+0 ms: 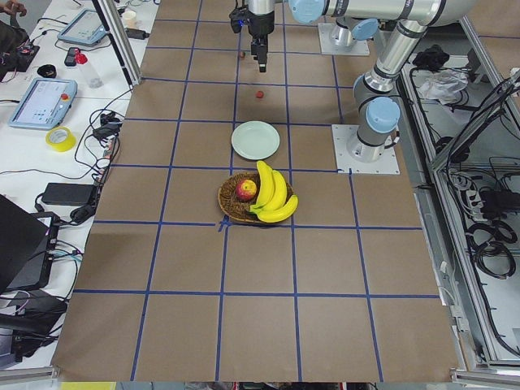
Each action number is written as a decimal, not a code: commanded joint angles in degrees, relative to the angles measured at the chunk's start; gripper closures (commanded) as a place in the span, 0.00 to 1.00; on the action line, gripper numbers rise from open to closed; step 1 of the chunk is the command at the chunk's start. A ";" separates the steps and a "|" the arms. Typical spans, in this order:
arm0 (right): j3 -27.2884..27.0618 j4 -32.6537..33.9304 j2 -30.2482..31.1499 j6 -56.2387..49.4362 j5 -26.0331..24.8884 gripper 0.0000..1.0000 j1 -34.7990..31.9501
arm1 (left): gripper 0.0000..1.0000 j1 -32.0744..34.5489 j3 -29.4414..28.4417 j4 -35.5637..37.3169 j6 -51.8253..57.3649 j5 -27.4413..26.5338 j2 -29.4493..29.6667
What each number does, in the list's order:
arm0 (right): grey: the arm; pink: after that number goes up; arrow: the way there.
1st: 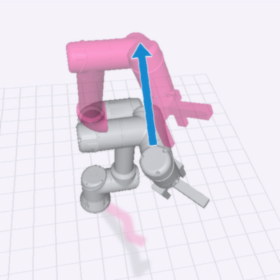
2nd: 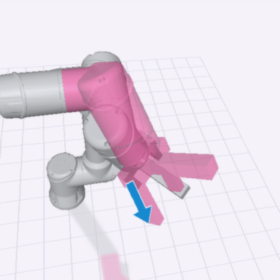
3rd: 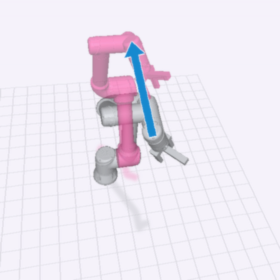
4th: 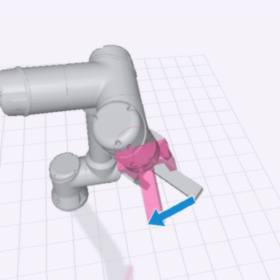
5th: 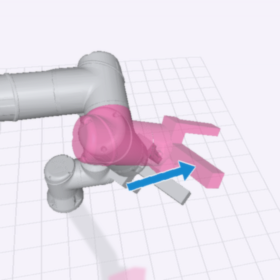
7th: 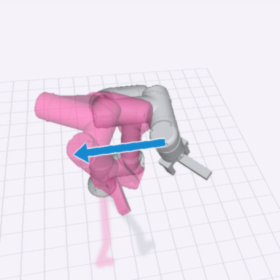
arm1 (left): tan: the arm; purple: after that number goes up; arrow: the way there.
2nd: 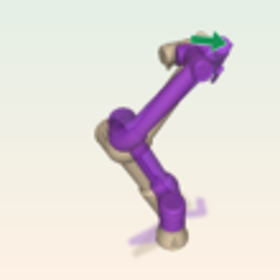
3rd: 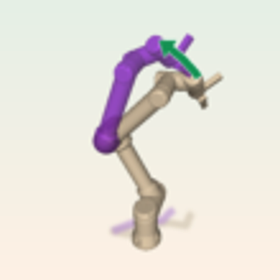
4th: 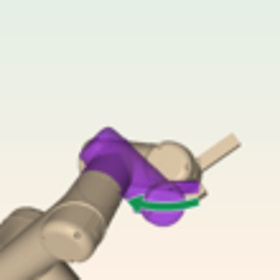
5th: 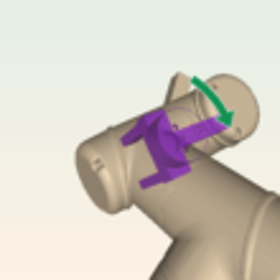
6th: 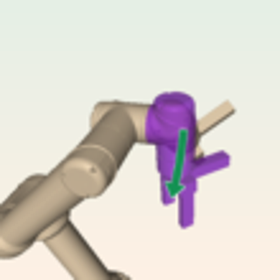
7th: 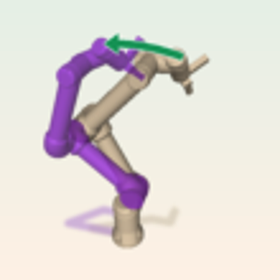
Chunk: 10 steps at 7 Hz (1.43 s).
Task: Collect all strawberries into plate
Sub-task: 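Move the right gripper back to the second strawberry and grasp it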
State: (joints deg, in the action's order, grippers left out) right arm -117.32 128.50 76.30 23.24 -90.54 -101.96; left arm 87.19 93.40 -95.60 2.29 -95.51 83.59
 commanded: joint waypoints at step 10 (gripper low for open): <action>-1.20 7.48 0.25 6.21 0.62 0.84 -2.34 | 0.00 0.00 -0.06 0.15 0.00 0.24 0.17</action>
State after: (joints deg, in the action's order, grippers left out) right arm -122.21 137.42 76.50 22.89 -90.54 -102.07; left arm 87.19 93.38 -95.51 2.28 -95.36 83.68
